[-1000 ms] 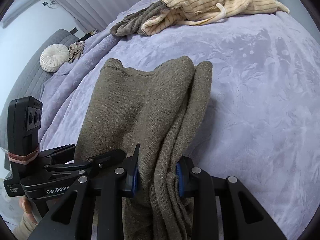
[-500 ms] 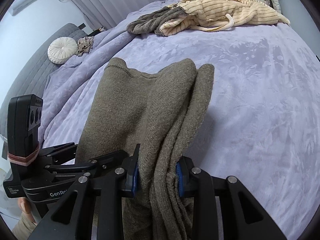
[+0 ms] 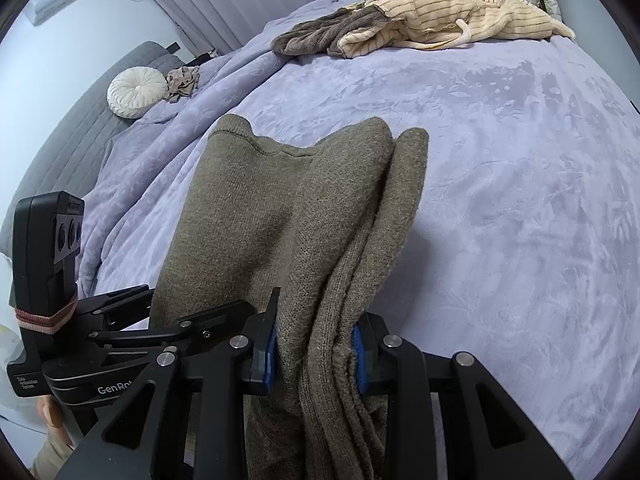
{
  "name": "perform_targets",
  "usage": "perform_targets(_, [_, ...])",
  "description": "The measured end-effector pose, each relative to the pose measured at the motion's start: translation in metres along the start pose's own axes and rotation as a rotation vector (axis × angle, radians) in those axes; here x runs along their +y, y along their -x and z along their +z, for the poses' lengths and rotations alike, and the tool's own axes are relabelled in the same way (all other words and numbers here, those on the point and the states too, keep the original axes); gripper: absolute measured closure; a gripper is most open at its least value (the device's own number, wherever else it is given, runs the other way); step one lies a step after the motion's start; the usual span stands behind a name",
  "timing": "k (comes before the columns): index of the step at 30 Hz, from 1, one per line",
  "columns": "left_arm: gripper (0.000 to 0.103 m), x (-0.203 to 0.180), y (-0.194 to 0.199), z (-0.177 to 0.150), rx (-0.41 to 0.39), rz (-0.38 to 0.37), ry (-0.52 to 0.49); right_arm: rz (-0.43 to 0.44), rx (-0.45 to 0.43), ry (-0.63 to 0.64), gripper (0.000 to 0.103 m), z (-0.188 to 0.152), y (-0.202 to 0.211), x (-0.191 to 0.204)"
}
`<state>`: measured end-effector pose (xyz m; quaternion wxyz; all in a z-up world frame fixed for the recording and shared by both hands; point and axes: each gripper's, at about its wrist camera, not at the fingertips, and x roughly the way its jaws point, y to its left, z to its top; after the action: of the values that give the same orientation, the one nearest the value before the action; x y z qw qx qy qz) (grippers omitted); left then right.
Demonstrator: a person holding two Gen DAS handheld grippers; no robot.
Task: Fold small clothes
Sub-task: 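Lift and fold the held edge over the sweater with both tools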
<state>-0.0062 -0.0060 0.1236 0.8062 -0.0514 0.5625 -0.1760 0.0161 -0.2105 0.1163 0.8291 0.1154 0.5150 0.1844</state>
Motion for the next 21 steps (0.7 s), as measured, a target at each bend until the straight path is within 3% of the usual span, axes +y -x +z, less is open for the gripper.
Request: perform_targets(21, [0.049, 0.013, 0.002, -0.063, 0.025, 0.017, 0.022, 0.045, 0.058, 0.01, 0.071, -0.052, -0.013, 0.013])
